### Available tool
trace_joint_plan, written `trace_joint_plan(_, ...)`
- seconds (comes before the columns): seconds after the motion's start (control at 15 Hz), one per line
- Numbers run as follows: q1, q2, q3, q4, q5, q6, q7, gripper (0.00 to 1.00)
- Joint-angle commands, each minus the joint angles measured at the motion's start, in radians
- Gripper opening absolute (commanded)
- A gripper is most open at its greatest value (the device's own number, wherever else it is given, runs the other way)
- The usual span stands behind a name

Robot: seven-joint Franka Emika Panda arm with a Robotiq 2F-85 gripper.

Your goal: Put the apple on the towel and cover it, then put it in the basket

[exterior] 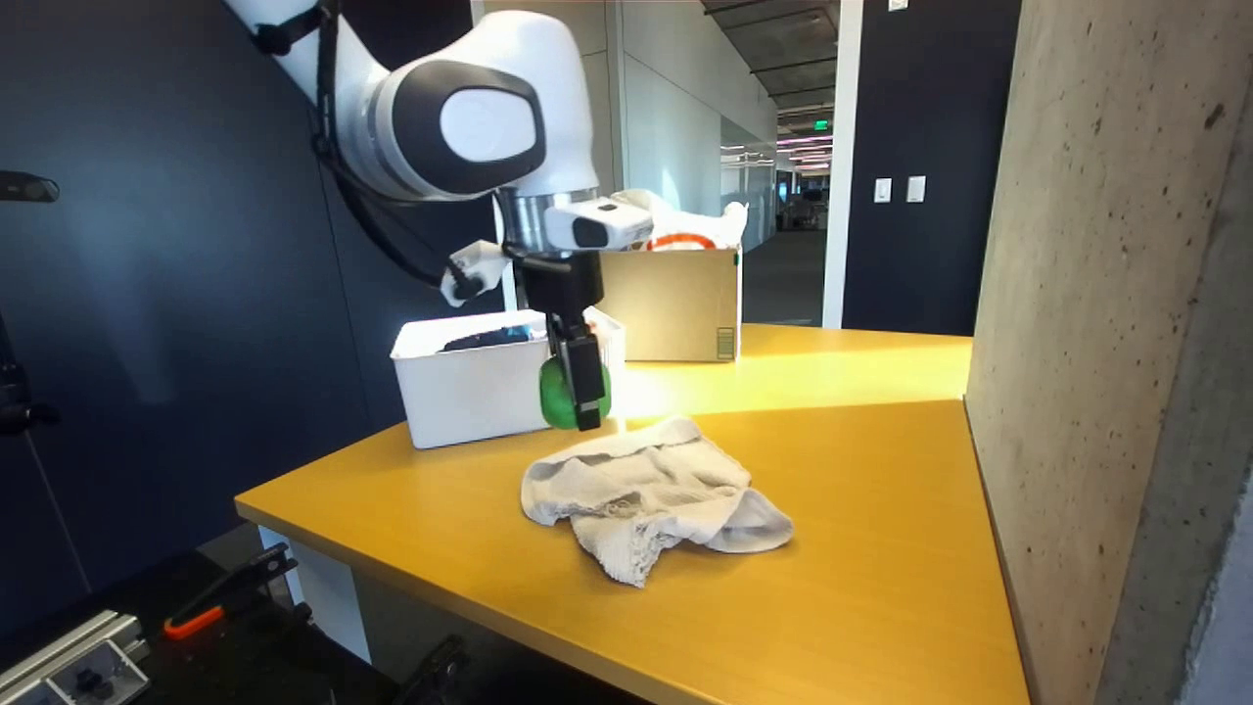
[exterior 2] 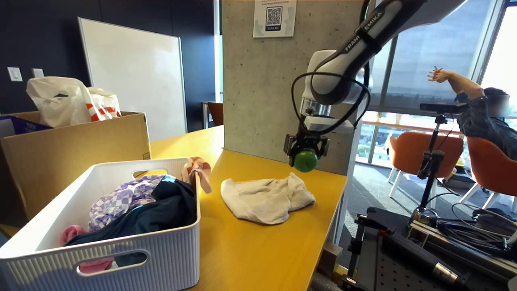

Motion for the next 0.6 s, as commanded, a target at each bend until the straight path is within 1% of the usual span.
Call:
trace_joint_plan(0.0,-0.039,0.139,0.001,0.229,0.038,-0.144,-0.041,0.58)
trace_joint_plan(0.27,-0.036,0.318,-0.006,0.463,0.012,-0.316,-0.002,0.58)
trace_joint_plan(0.53,-0.029,0.491,-0.020,0.689,-0.003,-0.458,0.033,0.58)
